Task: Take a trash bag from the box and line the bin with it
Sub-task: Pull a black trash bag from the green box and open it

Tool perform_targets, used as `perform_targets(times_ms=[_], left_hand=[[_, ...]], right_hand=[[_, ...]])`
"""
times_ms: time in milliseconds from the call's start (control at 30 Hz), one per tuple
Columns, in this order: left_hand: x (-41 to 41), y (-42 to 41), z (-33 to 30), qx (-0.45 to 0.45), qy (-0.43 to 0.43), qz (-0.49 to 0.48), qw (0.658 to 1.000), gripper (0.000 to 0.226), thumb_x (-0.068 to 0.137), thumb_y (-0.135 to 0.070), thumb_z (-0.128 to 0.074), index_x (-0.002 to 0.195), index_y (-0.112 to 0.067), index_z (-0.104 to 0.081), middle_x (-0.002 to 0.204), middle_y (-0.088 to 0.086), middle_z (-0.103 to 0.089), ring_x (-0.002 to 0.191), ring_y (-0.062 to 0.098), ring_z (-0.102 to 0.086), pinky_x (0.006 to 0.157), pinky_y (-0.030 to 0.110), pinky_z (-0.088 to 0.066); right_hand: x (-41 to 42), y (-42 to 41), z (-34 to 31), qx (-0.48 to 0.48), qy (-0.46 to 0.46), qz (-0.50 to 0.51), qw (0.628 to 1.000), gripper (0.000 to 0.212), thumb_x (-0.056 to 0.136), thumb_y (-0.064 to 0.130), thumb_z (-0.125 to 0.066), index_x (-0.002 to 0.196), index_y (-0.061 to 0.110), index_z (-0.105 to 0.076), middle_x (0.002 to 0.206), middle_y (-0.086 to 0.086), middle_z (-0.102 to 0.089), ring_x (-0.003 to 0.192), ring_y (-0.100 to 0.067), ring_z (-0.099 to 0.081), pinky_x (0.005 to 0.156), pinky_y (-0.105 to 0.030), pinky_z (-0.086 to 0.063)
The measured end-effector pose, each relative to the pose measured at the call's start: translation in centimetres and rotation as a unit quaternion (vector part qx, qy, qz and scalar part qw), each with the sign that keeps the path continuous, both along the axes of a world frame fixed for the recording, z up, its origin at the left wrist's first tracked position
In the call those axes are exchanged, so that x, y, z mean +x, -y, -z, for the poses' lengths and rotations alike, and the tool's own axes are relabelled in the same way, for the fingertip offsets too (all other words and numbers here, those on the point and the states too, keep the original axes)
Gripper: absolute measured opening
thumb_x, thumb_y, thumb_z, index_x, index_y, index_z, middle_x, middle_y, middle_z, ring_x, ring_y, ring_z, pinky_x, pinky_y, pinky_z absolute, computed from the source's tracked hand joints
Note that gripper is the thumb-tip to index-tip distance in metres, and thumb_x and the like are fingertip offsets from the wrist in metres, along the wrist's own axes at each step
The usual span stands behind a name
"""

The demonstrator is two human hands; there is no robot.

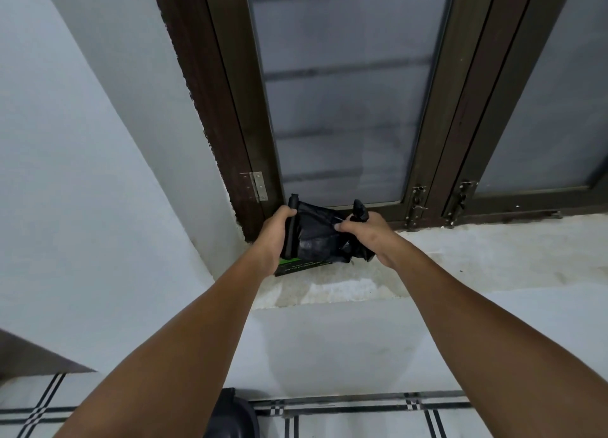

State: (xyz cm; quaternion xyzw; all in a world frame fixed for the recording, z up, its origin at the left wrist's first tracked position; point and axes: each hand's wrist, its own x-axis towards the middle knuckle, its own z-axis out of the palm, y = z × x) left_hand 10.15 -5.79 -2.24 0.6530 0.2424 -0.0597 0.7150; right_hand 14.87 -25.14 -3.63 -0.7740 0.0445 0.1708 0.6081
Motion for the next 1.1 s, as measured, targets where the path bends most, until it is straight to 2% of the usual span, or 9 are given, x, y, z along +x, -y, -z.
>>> perform_targets(times_ms=[100, 200, 367, 500, 633, 767, 867, 967, 1100], left_hand=[[0.0, -0.2, 0.1, -0.002, 0.013, 0.016, 1.0, 0.043, 0.084, -0.052, -0.071, 0.113, -0.021, -0.071, 0.104, 0.006, -0.079, 0.1, 0.028, -0.074, 0.096, 0.043, -0.057], [0.0, -0.2, 0.3, 0.031, 0.023, 0.035, 0.999, 0.031, 0.089, -0.038, -0.075, 0.113, -0.019, -0.07, 0.107, 0.006, -0.078, 0.098, 0.025, -0.074, 0.092, 0.041, -0.059], [0.1, 0.0, 0.6, 0.051, 0.024, 0.031, 0.998, 0.016, 0.093, -0.019, -0.068, 0.108, -0.013, -0.071, 0.105, 0.011, -0.076, 0.09, 0.023, -0.073, 0.081, 0.035, -0.059], [0.2, 0.2, 0.2, 0.038, -0.006, 0.009, 0.999, 0.01, 0.096, -0.03, -0.058, 0.096, -0.022, -0.063, 0.101, 0.008, -0.071, 0.091, 0.023, -0.067, 0.092, 0.039, -0.053], [0.2, 0.0, 0.1, 0.005, -0.03, -0.018, 0.999, 0.032, 0.095, -0.041, -0.048, 0.105, -0.015, -0.063, 0.093, 0.009, -0.066, 0.087, 0.025, -0.061, 0.082, 0.036, -0.047], [0.5, -0.3, 0.4, 0.031, -0.016, 0.005, 0.999, 0.037, 0.091, -0.05, -0.06, 0.11, -0.019, -0.068, 0.102, 0.005, -0.072, 0.096, 0.023, -0.066, 0.09, 0.037, -0.05], [0.8, -0.1, 0.8, 0.054, 0.016, 0.032, 0.998, 0.028, 0.088, -0.035, -0.075, 0.11, -0.017, -0.07, 0.109, 0.008, -0.076, 0.098, 0.025, -0.072, 0.089, 0.038, -0.055], [1.1, 0.3, 1.1, 0.086, 0.039, 0.028, 0.995, 0.026, 0.085, -0.021, -0.079, 0.108, -0.016, -0.07, 0.105, 0.008, -0.076, 0.094, 0.025, -0.074, 0.082, 0.037, -0.059], [1.4, 0.5, 1.0, 0.073, 0.04, -0.001, 0.997, 0.014, 0.089, -0.017, -0.072, 0.104, -0.015, -0.071, 0.102, 0.01, -0.076, 0.093, 0.028, -0.073, 0.087, 0.042, -0.06]], right_hand=[[0.1, -0.1, 0.1, 0.026, -0.005, 0.04, 0.999, 0.011, 0.083, 0.019, -0.072, 0.09, 0.011, -0.069, 0.093, -0.011, -0.072, 0.089, -0.03, -0.068, 0.078, -0.039, -0.054], [0.1, -0.2, 0.1, 0.065, -0.011, 0.07, 0.995, 0.004, 0.084, 0.009, -0.068, 0.085, 0.01, -0.064, 0.087, -0.011, -0.068, 0.083, -0.029, -0.065, 0.071, -0.037, -0.053], [0.4, -0.6, -0.1, 0.097, 0.009, 0.113, 0.989, 0.02, 0.089, -0.003, -0.06, 0.082, 0.016, -0.06, 0.086, -0.008, -0.063, 0.085, -0.026, -0.06, 0.069, -0.034, -0.05], [0.7, -0.7, -0.3, 0.072, 0.015, 0.125, 0.989, 0.023, 0.095, 0.001, -0.052, 0.105, 0.014, -0.068, 0.103, -0.009, -0.067, 0.094, -0.027, -0.062, 0.075, -0.038, -0.054], [0.8, -0.4, -0.4, 0.042, 0.033, 0.144, 0.988, 0.024, 0.1, 0.007, -0.047, 0.105, 0.016, -0.068, 0.101, -0.008, -0.066, 0.089, -0.026, -0.06, 0.069, -0.034, -0.049], [0.4, -0.3, -0.6, 0.076, -0.007, 0.142, 0.987, 0.022, 0.095, 0.026, -0.061, 0.113, 0.013, -0.063, 0.104, -0.008, -0.067, 0.091, -0.027, -0.064, 0.07, -0.035, -0.05], [0.3, -0.3, -0.5, 0.085, 0.032, 0.05, 0.995, 0.037, 0.087, 0.039, -0.077, 0.105, 0.008, -0.071, 0.098, -0.007, -0.075, 0.093, -0.026, -0.073, 0.078, -0.034, -0.056], [0.5, -0.5, 0.2, -0.01, 0.081, -0.02, 0.996, 0.036, 0.079, 0.035, -0.087, 0.1, 0.008, -0.075, 0.093, -0.006, -0.078, 0.089, -0.021, -0.075, 0.083, -0.036, -0.06], [1.3, -0.3, 1.0, -0.068, 0.096, -0.01, 0.993, 0.02, 0.081, 0.02, -0.085, 0.096, 0.01, -0.076, 0.096, -0.004, -0.075, 0.096, -0.023, -0.07, 0.093, -0.041, -0.055]])
